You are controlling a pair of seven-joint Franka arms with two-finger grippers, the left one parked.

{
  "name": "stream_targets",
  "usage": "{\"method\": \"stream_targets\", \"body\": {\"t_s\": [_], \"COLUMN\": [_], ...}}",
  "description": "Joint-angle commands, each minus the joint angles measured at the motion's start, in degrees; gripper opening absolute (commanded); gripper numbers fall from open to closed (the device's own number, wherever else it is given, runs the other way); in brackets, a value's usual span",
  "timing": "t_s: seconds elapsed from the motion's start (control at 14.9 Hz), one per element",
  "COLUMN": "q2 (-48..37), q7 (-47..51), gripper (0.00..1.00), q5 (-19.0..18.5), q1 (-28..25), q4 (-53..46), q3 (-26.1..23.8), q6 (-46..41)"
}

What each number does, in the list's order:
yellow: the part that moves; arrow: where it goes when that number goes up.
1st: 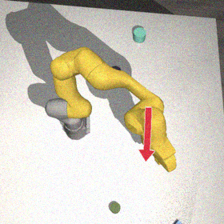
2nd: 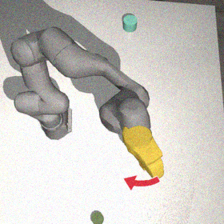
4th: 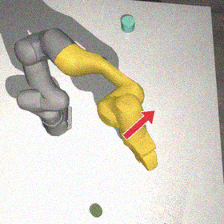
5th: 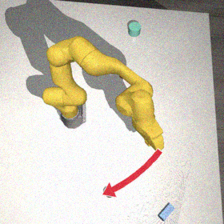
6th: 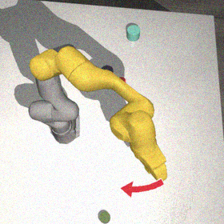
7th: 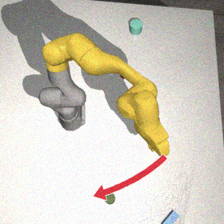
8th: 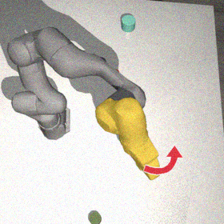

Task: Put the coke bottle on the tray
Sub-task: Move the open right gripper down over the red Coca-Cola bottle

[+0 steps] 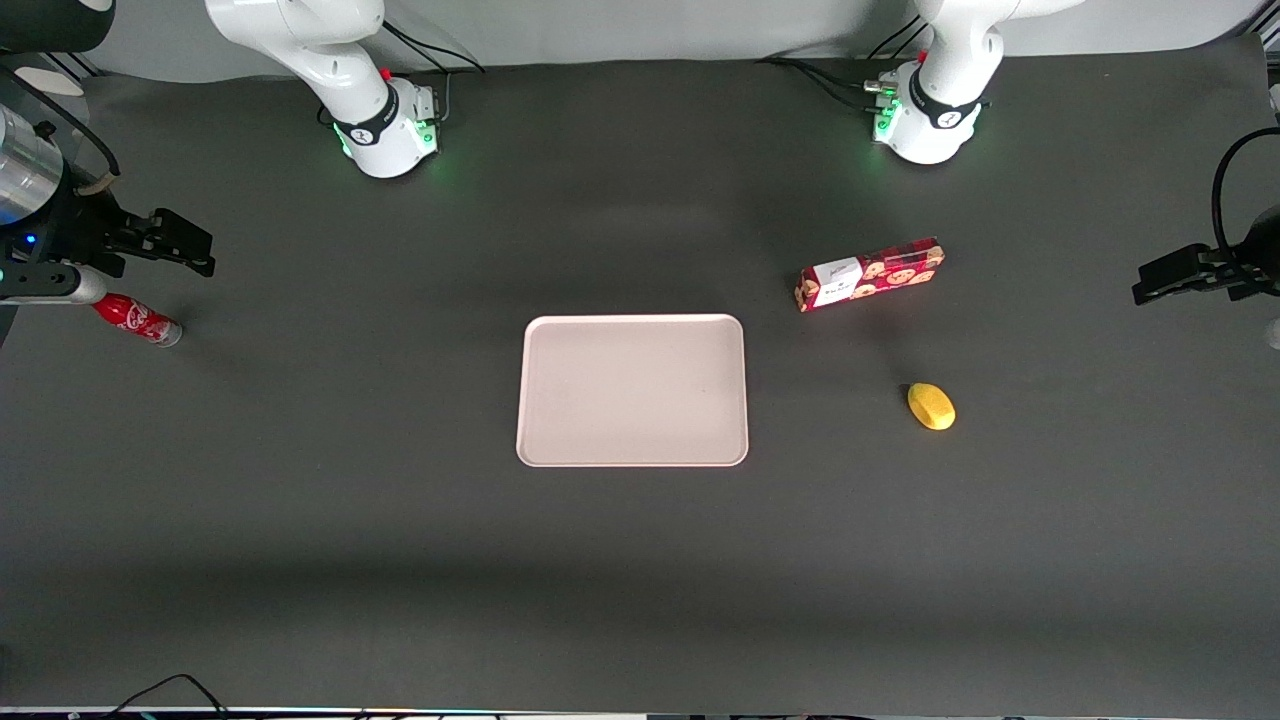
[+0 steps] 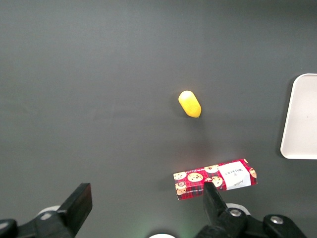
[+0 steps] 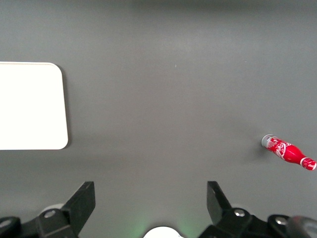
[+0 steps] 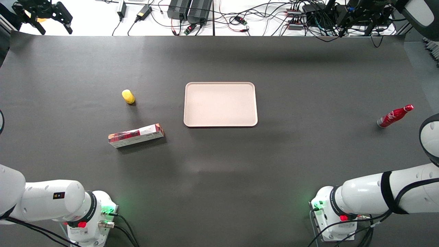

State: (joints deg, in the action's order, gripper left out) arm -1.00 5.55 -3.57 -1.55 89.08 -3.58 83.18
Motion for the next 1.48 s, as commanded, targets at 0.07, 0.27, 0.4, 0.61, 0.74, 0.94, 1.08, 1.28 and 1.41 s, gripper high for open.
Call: {"method": "stream_targets", "body": {"t_s": [0.07, 0.27, 0.4, 0.61, 0.74, 0.94, 1.08, 1.28, 1.41], "q2": [0.47, 0.83, -0.14, -1.98, -2.95, -2.69, -2.95, -2.87, -2.43], "q7": [4.9, 4.65, 3.77, -10.24, -21.66, -32.93, -39.44, -48.24, -50.98], "gripper": [1.0, 1.0, 1.0, 1.0, 1.0, 1.0, 1.0, 1.0, 1.0], "q5": [1.72, 1.64, 1.55, 0.85, -0.11, -5.12, -6.97, -7.15, -7.15], "q1": [0.32, 0.41, 0.85, 1.46, 1.55, 1.64, 1.73, 1.73, 1.81], "q4": [-1.63, -1.72, -1.81, 0.12, 3.19, 7.14, 12.49, 23.82, 30.24], "q3": [-0.46, -0.37, 0.24, 7.32, 15.23, 22.54, 27.38, 35.38, 38.81], "q6": [0.31, 0.4, -0.21, -2.49, -1.8, 2.31, 8.89, 24.7, 33.76]}}
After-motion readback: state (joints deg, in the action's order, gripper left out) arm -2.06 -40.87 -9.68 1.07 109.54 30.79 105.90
